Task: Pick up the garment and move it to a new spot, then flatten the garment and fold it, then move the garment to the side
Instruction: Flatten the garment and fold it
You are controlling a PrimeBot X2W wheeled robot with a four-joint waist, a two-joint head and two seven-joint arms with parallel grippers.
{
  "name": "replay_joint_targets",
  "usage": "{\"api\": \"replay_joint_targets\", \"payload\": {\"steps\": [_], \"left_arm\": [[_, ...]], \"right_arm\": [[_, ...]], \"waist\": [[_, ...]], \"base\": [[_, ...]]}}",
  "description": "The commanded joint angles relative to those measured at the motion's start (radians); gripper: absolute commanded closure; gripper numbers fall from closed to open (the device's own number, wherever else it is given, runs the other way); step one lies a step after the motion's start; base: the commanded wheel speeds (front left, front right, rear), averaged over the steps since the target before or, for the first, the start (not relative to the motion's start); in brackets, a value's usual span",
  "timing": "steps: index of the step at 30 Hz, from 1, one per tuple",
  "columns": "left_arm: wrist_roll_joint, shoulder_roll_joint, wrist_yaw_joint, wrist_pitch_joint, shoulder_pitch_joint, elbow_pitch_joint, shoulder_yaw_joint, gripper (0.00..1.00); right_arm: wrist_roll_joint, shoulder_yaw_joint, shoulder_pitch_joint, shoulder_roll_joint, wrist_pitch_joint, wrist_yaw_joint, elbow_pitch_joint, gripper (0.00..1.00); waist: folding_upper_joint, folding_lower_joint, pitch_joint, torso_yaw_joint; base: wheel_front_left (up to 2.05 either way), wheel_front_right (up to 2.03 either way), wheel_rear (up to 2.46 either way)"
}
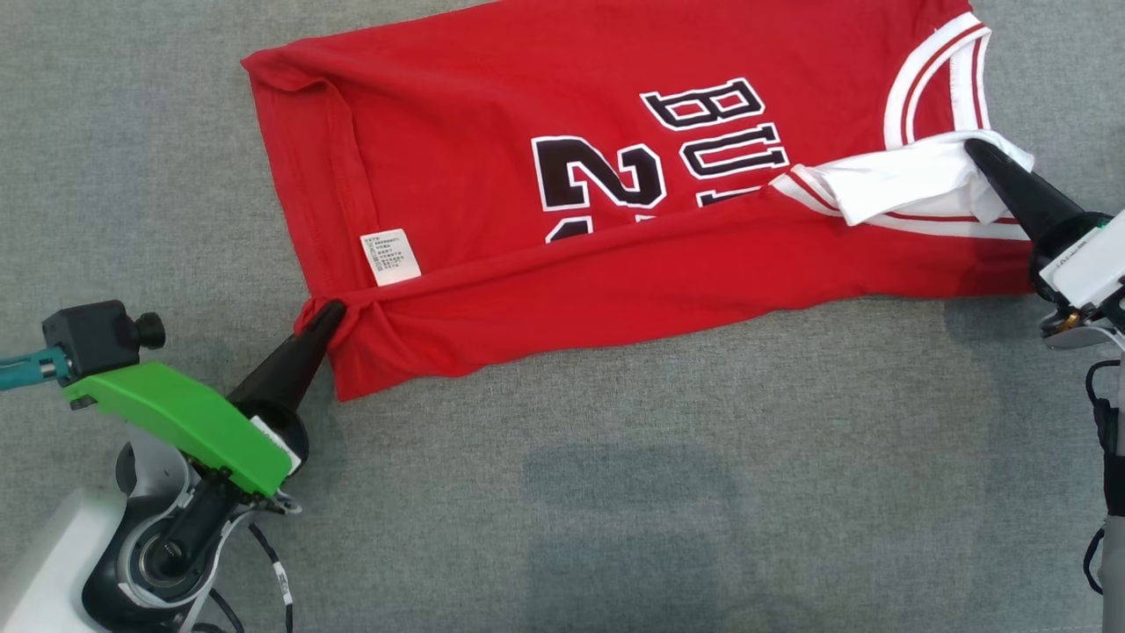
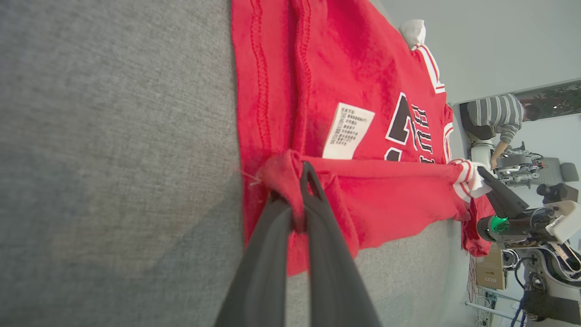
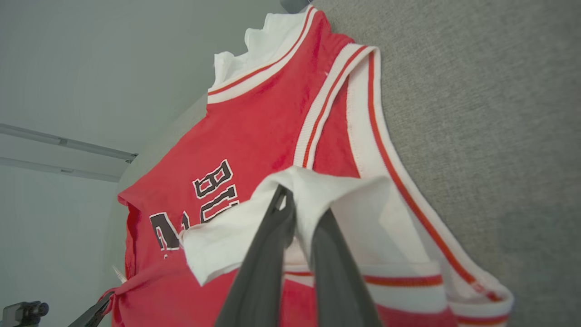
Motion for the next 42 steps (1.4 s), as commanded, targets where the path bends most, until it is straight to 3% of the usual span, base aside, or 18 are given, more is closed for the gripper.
{"api": "replay_joint_targets", "payload": {"steps": [1, 3, 4, 9, 13, 18, 26, 31, 40, 41, 42], "left_arm": [[0.023, -0.004, 0.003, -0.004, -0.028, 0.024, -0.005, 0.96], [0.04, -0.014, 0.008, -0.014, -0.038, 0.046, -0.013, 0.46], [0.039, -0.018, 0.014, -0.011, -0.039, 0.057, -0.02, 0.0], [0.062, -0.025, 0.025, -0.018, -0.047, 0.08, -0.032, 0.0], [0.152, 0.012, 0.054, -0.067, -0.039, 0.073, -0.041, 0.0], [0.23, 0.045, 0.105, -0.128, 0.022, -0.005, -0.045, 0.0], [0.251, 0.031, 0.162, -0.123, 0.098, -0.117, -0.094, 0.0], [0.25, 0.038, 0.178, -0.093, 0.086, -0.091, -0.111, 0.0], [0.215, 0.031, 0.158, -0.018, 0.045, 0.034, -0.135, 0.0], [0.201, 0.025, 0.152, -0.004, 0.047, 0.043, -0.141, 0.28], [0.191, 0.021, 0.141, 0.006, 0.047, 0.05, -0.145, 1.0]], "right_arm": [[-0.024, 0.003, -0.009, -0.006, -0.019, 0.001, 0.005, 0.0], [-0.064, 0.017, -0.015, -0.025, -0.062, 0.001, -0.004, 0.0], [-0.077, 0.024, -0.015, -0.027, -0.087, 0.001, 0.0, 0.0], [-0.122, 0.052, -0.03, -0.051, -0.206, 0.001, 0.018, 0.0], [-0.176, 0.096, -0.035, -0.095, -0.323, 0.001, 0.024, 0.0], [-0.259, 0.161, 0.032, -0.191, -0.395, 0.001, 0.008, 0.0], [-0.319, 0.263, 0.131, -0.311, -0.321, 0.001, -0.019, 0.0], [-0.307, 0.305, 0.12, -0.325, -0.261, 0.0, -0.004, 0.0], [-0.223, 0.355, 0.117, -0.338, -0.069, 0.001, 0.031, 0.0], [-0.208, 0.357, 0.117, -0.336, -0.046, 0.001, 0.036, 0.04], [-0.188, 0.353, 0.119, -0.328, -0.021, 0.001, 0.045, 0.58]], "waist": [[0.0083, 0.0, -0.002, 0.0], [0.0083, 0.0, -0.006, 0.0], [0.0083, 0.0, -0.008, -0.001], [0.0083, 0.0, -0.019, -0.006], [0.0083, 0.0, -0.032, -0.012], [0.0083, 0.0, -0.05, -0.017], [0.0083, 0.0, -0.007, -0.018], [0.0083, 0.0, 0.012, -0.014], [0.0083, 0.0, 0.015, 0.001], [0.0083, 0.0, 0.013, 0.002], [0.0083, 0.0, 0.009, 0.003]], "base": [[0.0, 0.0, 0.0], [0.0, 0.0, 0.0], [0.0, 0.0, 0.0], [0.0, 0.0, 0.0], [0.0, 0.0, 0.0], [0.0, 0.0, 0.0], [0.0, 0.0, 0.0], [0.0, 0.0, 0.0], [0.0, 0.0, 0.0], [0.0, 0.0, 0.0], [0.0, 0.0, 0.0]]}}
